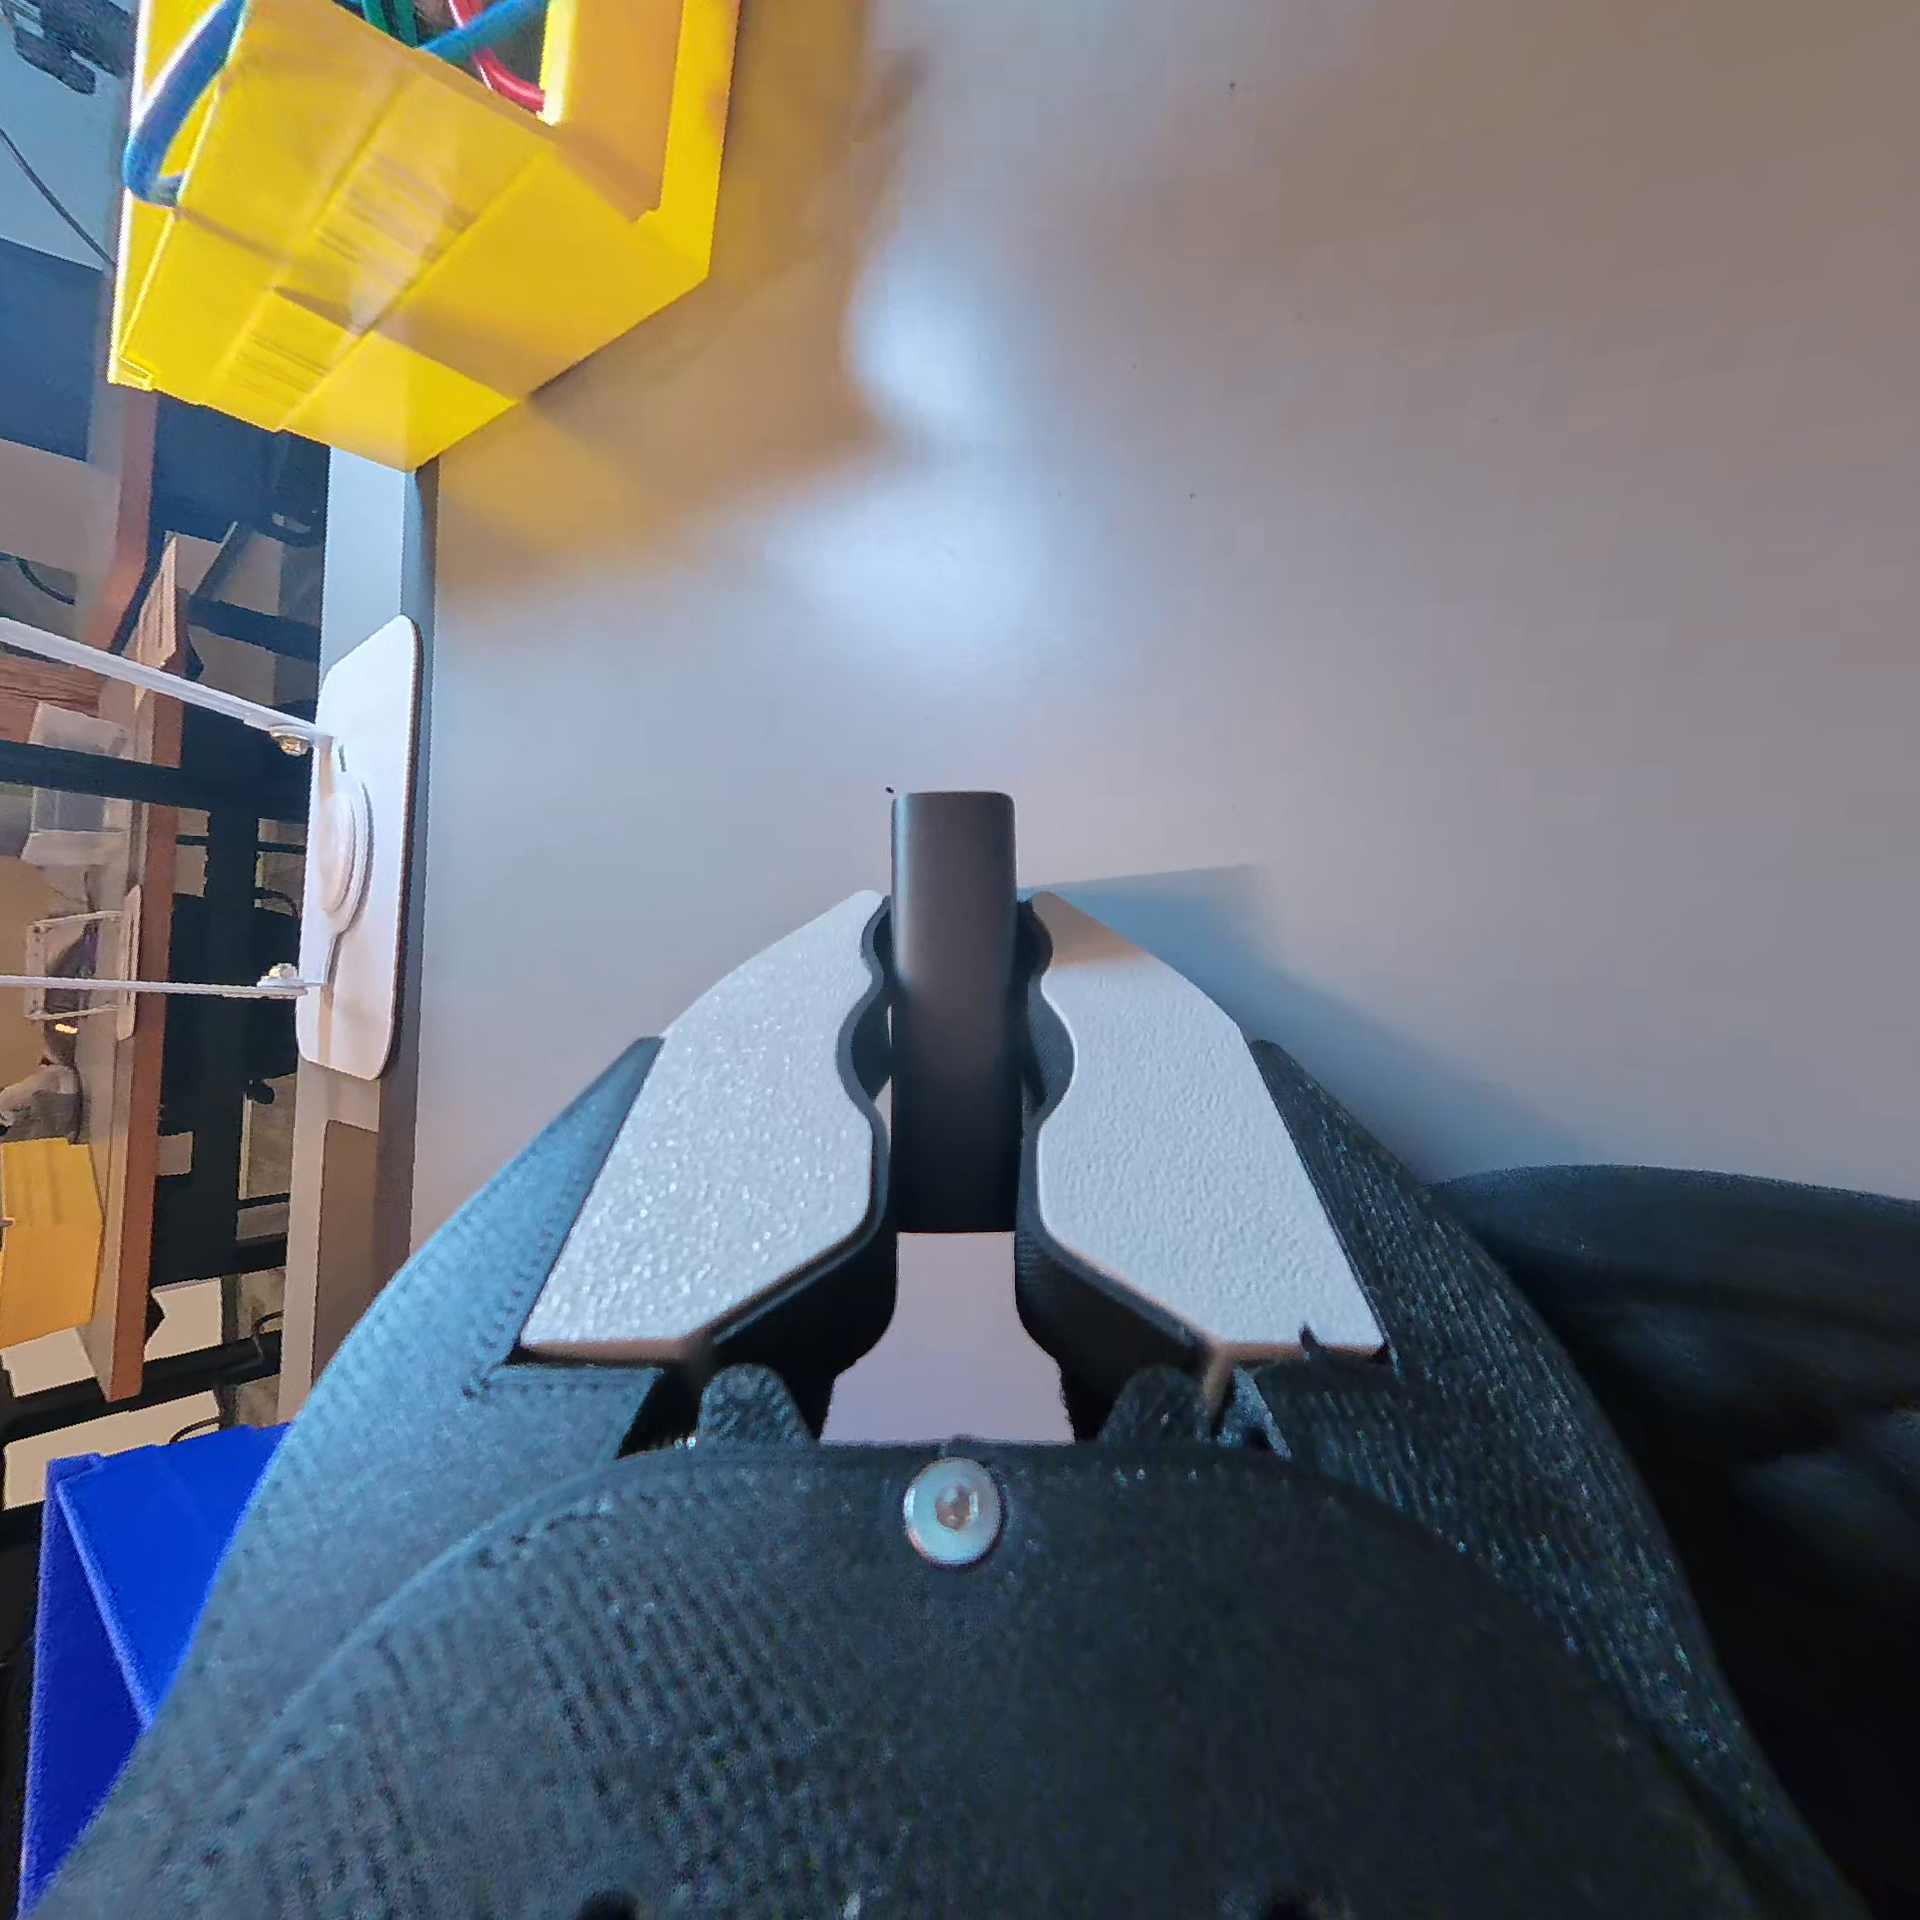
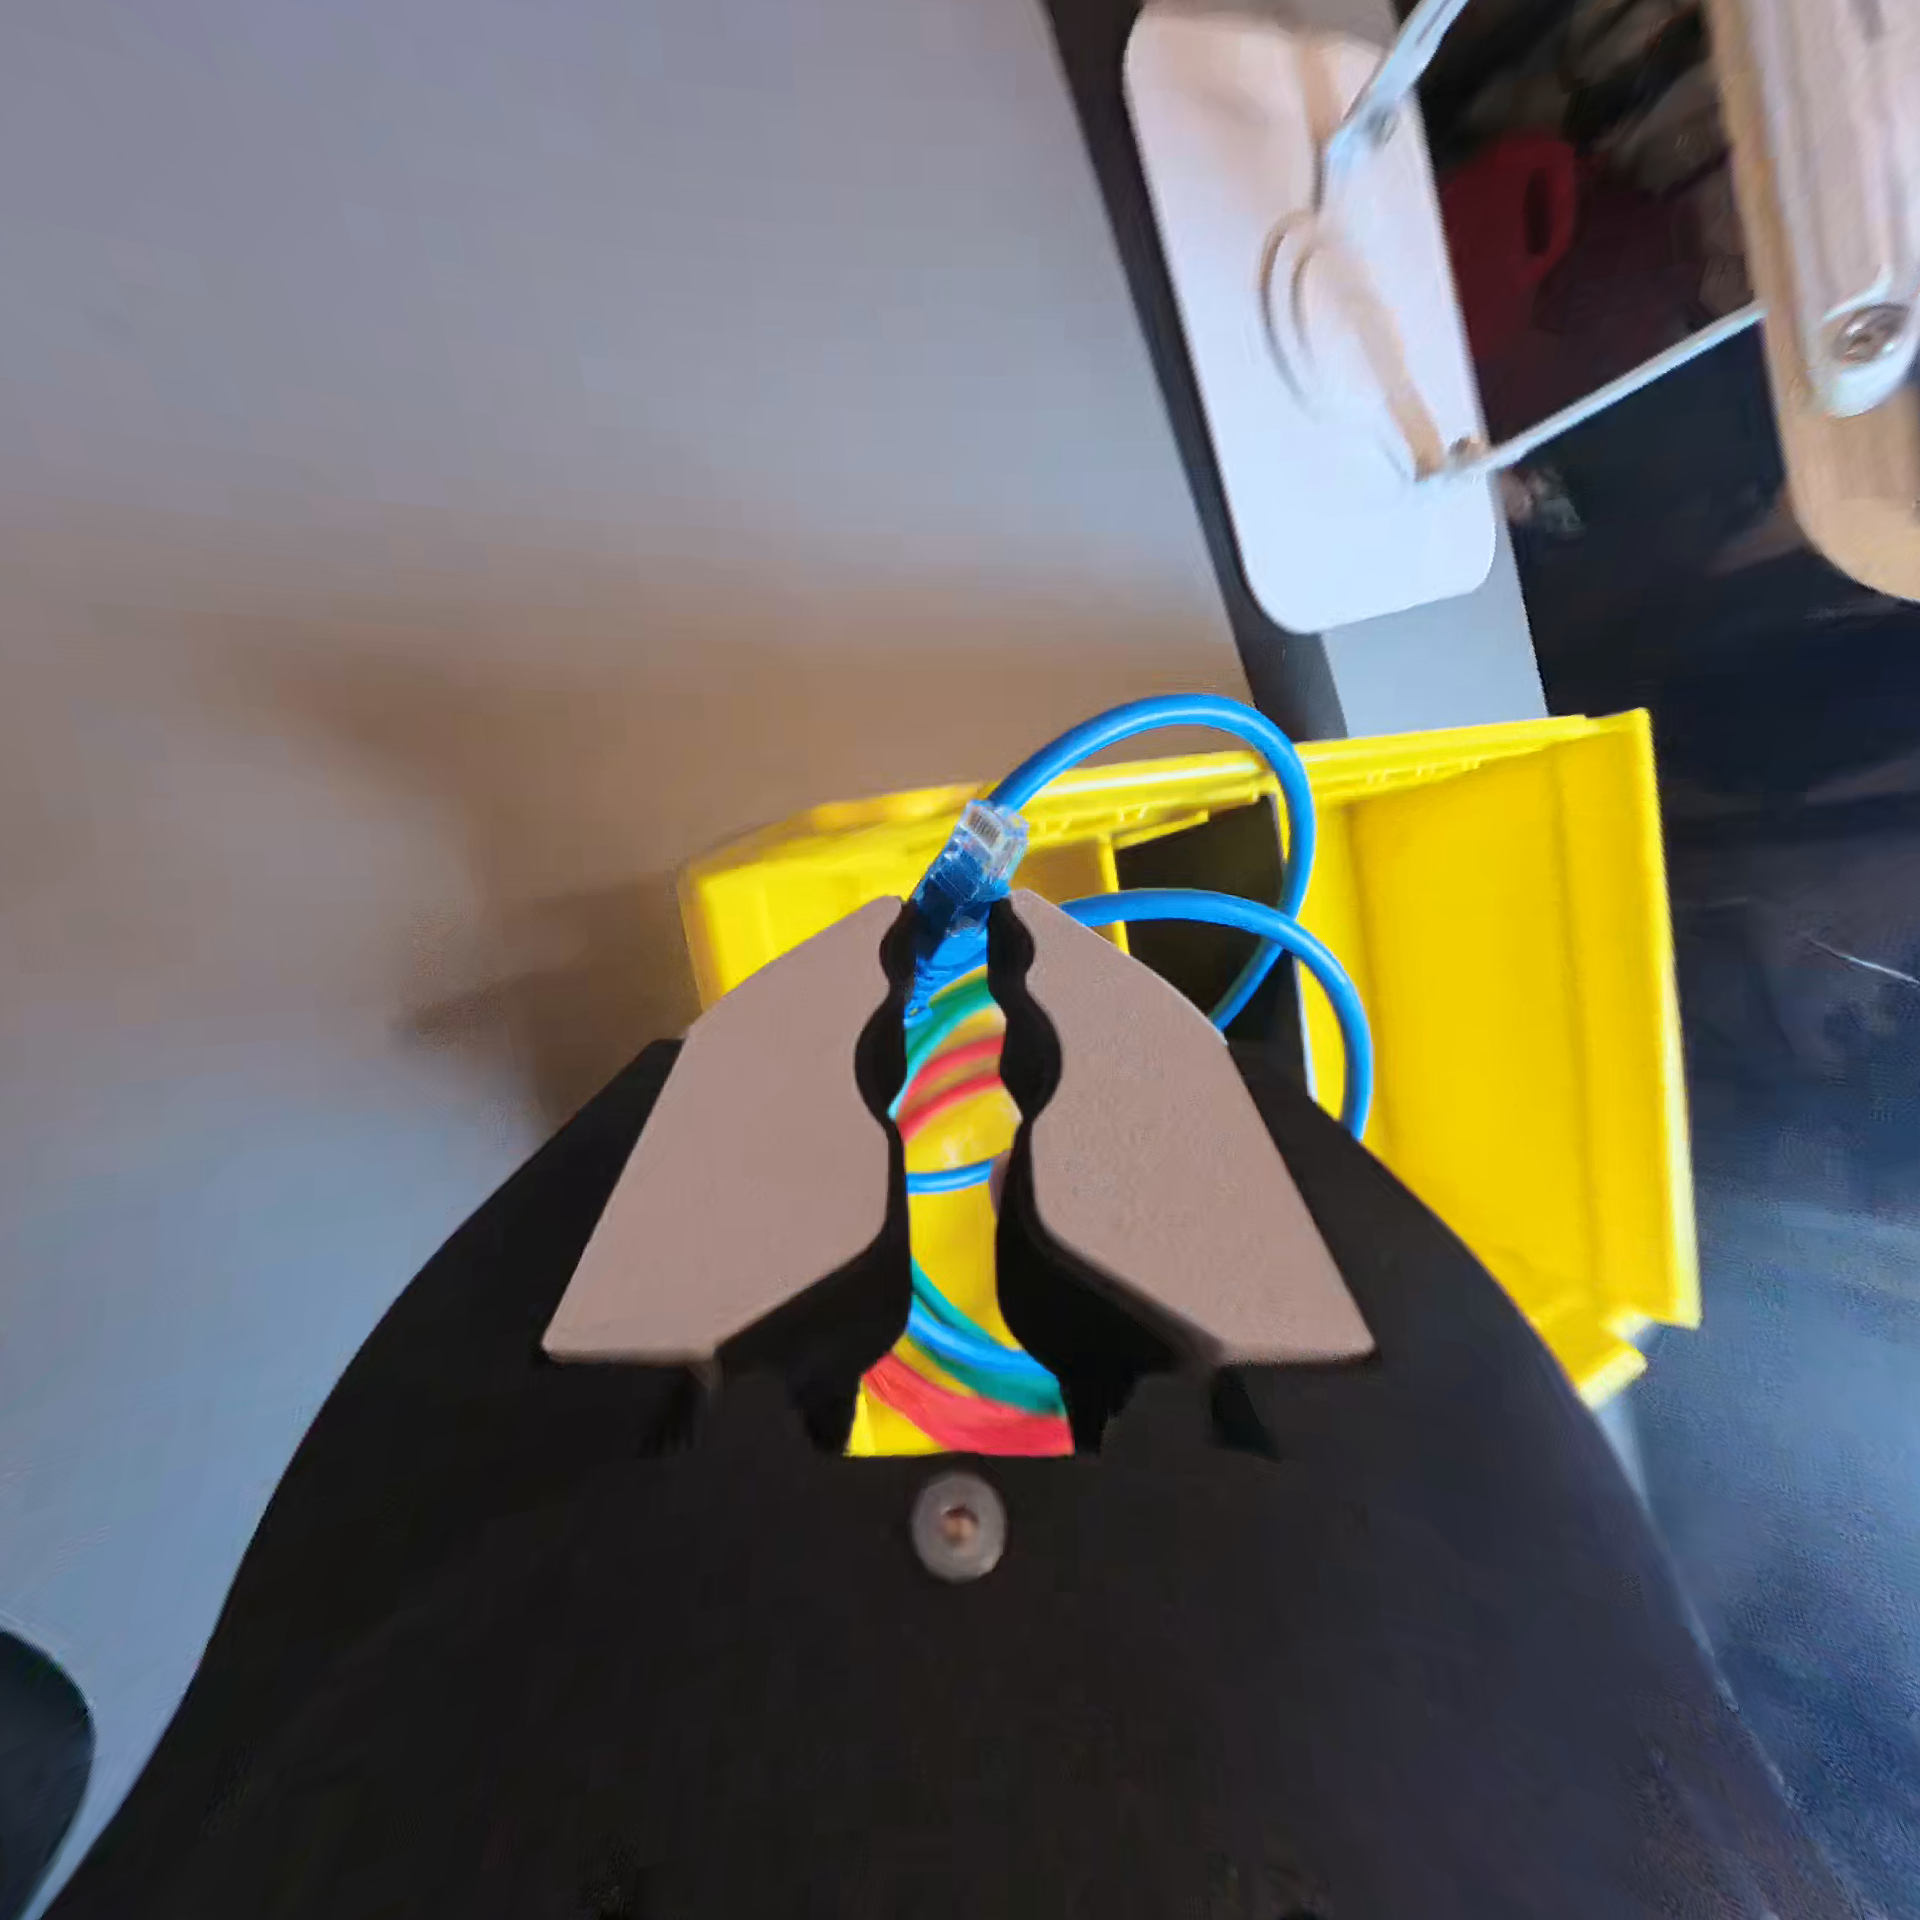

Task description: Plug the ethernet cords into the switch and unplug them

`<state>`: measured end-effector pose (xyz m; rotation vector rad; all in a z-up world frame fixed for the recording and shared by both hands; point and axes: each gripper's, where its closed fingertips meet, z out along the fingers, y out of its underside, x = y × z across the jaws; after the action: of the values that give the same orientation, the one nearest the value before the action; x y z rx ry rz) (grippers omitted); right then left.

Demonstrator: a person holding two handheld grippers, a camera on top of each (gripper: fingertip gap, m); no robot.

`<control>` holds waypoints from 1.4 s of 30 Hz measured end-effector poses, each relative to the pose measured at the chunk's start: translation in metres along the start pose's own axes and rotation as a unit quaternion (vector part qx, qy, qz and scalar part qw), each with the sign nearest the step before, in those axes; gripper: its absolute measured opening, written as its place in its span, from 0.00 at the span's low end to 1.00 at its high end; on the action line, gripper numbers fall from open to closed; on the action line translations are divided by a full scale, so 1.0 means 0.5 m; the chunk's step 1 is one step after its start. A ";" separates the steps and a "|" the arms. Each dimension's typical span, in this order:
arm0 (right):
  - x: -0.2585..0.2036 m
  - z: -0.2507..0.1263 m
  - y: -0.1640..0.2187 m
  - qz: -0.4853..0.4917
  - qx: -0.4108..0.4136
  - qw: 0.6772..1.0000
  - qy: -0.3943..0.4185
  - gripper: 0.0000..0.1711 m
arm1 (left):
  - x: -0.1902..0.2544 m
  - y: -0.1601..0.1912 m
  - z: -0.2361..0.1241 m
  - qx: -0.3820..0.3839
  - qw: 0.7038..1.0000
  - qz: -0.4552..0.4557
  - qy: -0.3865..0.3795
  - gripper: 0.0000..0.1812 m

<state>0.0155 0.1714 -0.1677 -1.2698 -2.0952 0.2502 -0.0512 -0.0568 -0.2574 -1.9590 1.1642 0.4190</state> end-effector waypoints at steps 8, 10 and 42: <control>-0.013 0.036 0.109 -0.259 -0.242 0.931 0.084 0.06 | 0.002 -0.004 -0.004 0.001 1.000 0.006 0.000 0.12; -0.016 0.056 0.140 -0.227 -0.242 0.941 0.060 0.06 | 0.003 -0.005 -0.005 0.000 1.000 0.008 0.001 0.12; -0.401 -0.064 -0.221 -0.136 0.387 0.908 -0.087 0.11 | -0.012 -0.137 -0.058 0.205 0.973 -0.105 0.025 0.12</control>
<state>0.0176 -0.0594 -0.1790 -0.4868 -1.9586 0.9815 0.0001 -0.0584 -0.2033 -1.7093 0.9699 0.0129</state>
